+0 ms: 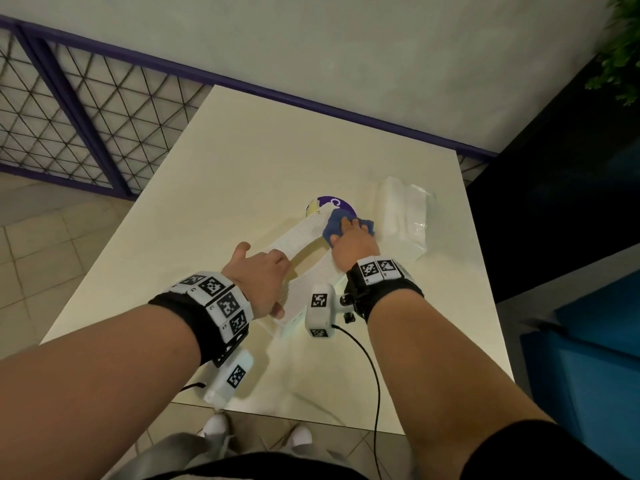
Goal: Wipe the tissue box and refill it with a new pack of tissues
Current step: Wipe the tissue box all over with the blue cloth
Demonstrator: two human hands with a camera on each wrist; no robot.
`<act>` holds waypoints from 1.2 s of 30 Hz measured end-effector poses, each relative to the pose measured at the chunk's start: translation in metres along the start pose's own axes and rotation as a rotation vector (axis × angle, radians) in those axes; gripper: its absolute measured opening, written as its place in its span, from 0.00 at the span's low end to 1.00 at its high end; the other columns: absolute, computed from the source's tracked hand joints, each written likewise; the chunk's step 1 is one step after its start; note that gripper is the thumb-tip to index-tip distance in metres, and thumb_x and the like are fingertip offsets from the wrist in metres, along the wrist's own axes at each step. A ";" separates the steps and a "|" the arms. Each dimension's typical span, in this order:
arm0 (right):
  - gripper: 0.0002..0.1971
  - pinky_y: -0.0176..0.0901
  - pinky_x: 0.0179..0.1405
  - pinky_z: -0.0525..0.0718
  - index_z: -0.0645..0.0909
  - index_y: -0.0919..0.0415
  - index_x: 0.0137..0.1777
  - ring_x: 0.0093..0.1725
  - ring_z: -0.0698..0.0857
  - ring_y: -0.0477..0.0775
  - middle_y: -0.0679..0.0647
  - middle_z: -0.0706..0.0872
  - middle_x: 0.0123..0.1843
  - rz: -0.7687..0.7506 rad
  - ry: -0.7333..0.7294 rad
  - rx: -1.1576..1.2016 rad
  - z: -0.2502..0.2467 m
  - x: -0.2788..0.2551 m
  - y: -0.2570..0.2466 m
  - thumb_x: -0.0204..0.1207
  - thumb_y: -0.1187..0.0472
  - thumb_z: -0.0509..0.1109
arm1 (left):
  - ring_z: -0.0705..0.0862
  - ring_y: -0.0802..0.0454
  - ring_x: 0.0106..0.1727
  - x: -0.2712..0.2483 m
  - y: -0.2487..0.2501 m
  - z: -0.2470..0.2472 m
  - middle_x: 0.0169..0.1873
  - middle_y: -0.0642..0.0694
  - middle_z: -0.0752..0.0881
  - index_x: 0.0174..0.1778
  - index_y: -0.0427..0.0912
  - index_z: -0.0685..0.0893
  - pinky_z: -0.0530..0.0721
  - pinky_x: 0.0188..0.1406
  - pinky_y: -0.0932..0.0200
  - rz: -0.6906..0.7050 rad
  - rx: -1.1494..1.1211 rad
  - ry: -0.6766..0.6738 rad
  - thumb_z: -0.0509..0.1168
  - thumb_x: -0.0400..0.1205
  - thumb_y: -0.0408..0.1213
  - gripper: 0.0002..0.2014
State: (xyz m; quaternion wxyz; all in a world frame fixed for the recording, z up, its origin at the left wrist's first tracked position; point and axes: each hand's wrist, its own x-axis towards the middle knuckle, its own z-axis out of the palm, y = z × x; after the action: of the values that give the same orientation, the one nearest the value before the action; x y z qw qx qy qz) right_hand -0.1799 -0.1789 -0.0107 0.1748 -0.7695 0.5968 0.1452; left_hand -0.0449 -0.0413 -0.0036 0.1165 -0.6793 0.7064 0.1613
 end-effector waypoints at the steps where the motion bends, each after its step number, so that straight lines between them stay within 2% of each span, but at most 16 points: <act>1: 0.30 0.55 0.82 0.61 0.48 0.61 0.85 0.84 0.57 0.62 0.59 0.55 0.86 -0.030 -0.016 -0.004 0.005 -0.008 -0.001 0.86 0.55 0.52 | 0.75 0.53 0.71 -0.001 -0.001 0.001 0.77 0.53 0.67 0.80 0.46 0.63 0.50 0.78 0.39 -0.001 -0.017 0.008 0.70 0.73 0.60 0.43; 5: 0.28 0.53 0.81 0.62 0.56 0.54 0.84 0.82 0.63 0.59 0.54 0.60 0.86 -0.247 -0.076 0.002 0.016 -0.059 0.001 0.86 0.50 0.55 | 0.70 0.54 0.76 -0.003 -0.008 0.003 0.80 0.55 0.62 0.82 0.49 0.58 0.53 0.76 0.43 0.012 -0.057 0.003 0.69 0.73 0.62 0.45; 8: 0.29 0.58 0.83 0.53 0.60 0.48 0.83 0.83 0.62 0.53 0.50 0.62 0.85 -0.371 -0.092 -0.003 0.026 -0.089 -0.009 0.83 0.46 0.59 | 0.69 0.56 0.75 -0.004 -0.016 0.003 0.79 0.56 0.65 0.81 0.52 0.58 0.57 0.70 0.48 0.026 -0.140 0.035 0.71 0.69 0.63 0.48; 12: 0.27 0.68 0.81 0.41 0.62 0.42 0.81 0.81 0.66 0.54 0.47 0.66 0.83 -0.504 -0.128 -0.121 0.032 -0.105 -0.017 0.83 0.43 0.58 | 0.69 0.55 0.75 -0.005 -0.019 0.000 0.79 0.54 0.65 0.84 0.52 0.51 0.58 0.68 0.50 0.029 -0.114 0.026 0.73 0.66 0.65 0.55; 15: 0.27 0.69 0.80 0.38 0.61 0.37 0.81 0.81 0.66 0.51 0.43 0.64 0.84 -0.428 -0.122 -0.139 0.026 -0.092 -0.005 0.82 0.40 0.57 | 0.71 0.53 0.74 -0.006 -0.019 -0.002 0.79 0.53 0.67 0.84 0.51 0.50 0.57 0.70 0.49 0.033 -0.108 0.023 0.72 0.66 0.67 0.56; 18: 0.27 0.66 0.81 0.40 0.57 0.42 0.83 0.83 0.62 0.51 0.45 0.60 0.86 -0.338 -0.066 -0.143 0.026 -0.083 -0.005 0.84 0.44 0.54 | 0.72 0.53 0.74 -0.006 -0.018 -0.001 0.79 0.53 0.68 0.84 0.51 0.51 0.56 0.71 0.48 0.033 -0.121 0.040 0.72 0.66 0.67 0.55; 20: 0.27 0.60 0.82 0.44 0.58 0.47 0.83 0.83 0.61 0.53 0.49 0.61 0.85 -0.389 -0.060 -0.109 0.032 -0.093 -0.012 0.85 0.48 0.55 | 0.72 0.53 0.74 -0.007 -0.016 0.000 0.79 0.54 0.67 0.84 0.50 0.52 0.56 0.71 0.47 0.029 -0.118 0.038 0.73 0.67 0.65 0.55; 22: 0.25 0.49 0.79 0.56 0.64 0.49 0.81 0.80 0.68 0.57 0.55 0.68 0.82 -0.499 -0.087 -0.058 0.038 -0.106 -0.014 0.84 0.53 0.60 | 0.72 0.53 0.74 -0.007 -0.014 -0.001 0.79 0.53 0.66 0.84 0.49 0.51 0.58 0.71 0.48 0.024 -0.087 0.024 0.75 0.65 0.63 0.57; 24: 0.23 0.44 0.71 0.65 0.74 0.49 0.76 0.73 0.76 0.59 0.57 0.78 0.75 -0.536 -0.108 0.034 0.034 -0.113 -0.005 0.81 0.56 0.66 | 0.69 0.51 0.77 -0.006 -0.009 -0.004 0.82 0.49 0.59 0.83 0.45 0.52 0.61 0.72 0.48 0.035 -0.054 0.003 0.78 0.64 0.59 0.57; 25: 0.21 0.42 0.70 0.69 0.78 0.49 0.73 0.70 0.80 0.57 0.57 0.82 0.72 -0.508 -0.115 0.123 0.030 -0.113 0.001 0.79 0.58 0.69 | 0.67 0.48 0.78 -0.007 -0.005 -0.004 0.82 0.46 0.58 0.83 0.43 0.55 0.63 0.73 0.48 0.045 -0.046 -0.015 0.79 0.64 0.57 0.56; 27: 0.19 0.39 0.70 0.75 0.84 0.51 0.67 0.62 0.84 0.49 0.54 0.87 0.65 -0.409 -0.082 0.340 0.013 -0.108 0.015 0.76 0.62 0.71 | 0.71 0.46 0.75 -0.007 0.002 -0.003 0.79 0.44 0.62 0.79 0.42 0.62 0.66 0.71 0.46 0.048 -0.048 -0.014 0.77 0.65 0.59 0.51; 29: 0.18 0.33 0.67 0.74 0.84 0.52 0.66 0.60 0.82 0.44 0.52 0.87 0.65 -0.306 0.030 0.434 -0.010 -0.096 0.030 0.76 0.62 0.71 | 0.76 0.46 0.68 -0.007 0.010 -0.004 0.74 0.47 0.68 0.75 0.43 0.67 0.67 0.67 0.45 -0.021 -0.048 0.034 0.73 0.66 0.65 0.46; 33: 0.18 0.38 0.62 0.75 0.81 0.53 0.70 0.66 0.83 0.57 0.55 0.86 0.67 -0.179 0.266 0.379 -0.055 -0.059 0.037 0.80 0.58 0.66 | 0.76 0.48 0.64 -0.005 0.013 -0.005 0.68 0.50 0.73 0.72 0.43 0.71 0.66 0.64 0.45 -0.131 0.018 0.013 0.71 0.64 0.69 0.46; 35: 0.19 0.39 0.60 0.74 0.79 0.56 0.71 0.67 0.82 0.60 0.58 0.85 0.68 -0.155 0.305 0.337 -0.064 -0.034 0.029 0.82 0.58 0.63 | 0.76 0.48 0.65 -0.004 0.010 -0.005 0.68 0.50 0.73 0.72 0.44 0.72 0.66 0.65 0.45 -0.121 0.020 0.005 0.71 0.64 0.70 0.46; 36: 0.20 0.40 0.62 0.74 0.77 0.57 0.73 0.69 0.80 0.60 0.59 0.82 0.71 -0.144 0.270 0.301 -0.061 -0.022 0.023 0.82 0.57 0.62 | 0.76 0.48 0.65 -0.004 0.010 -0.005 0.68 0.50 0.72 0.71 0.44 0.72 0.65 0.66 0.44 -0.120 0.019 0.002 0.71 0.64 0.69 0.45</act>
State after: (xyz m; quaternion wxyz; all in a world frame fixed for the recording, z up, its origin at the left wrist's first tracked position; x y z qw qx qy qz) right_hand -0.2069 -0.1924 0.0516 0.2164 -0.7877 0.5734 -0.0629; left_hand -0.0539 -0.0396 0.0032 0.1319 -0.7195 0.6659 0.1467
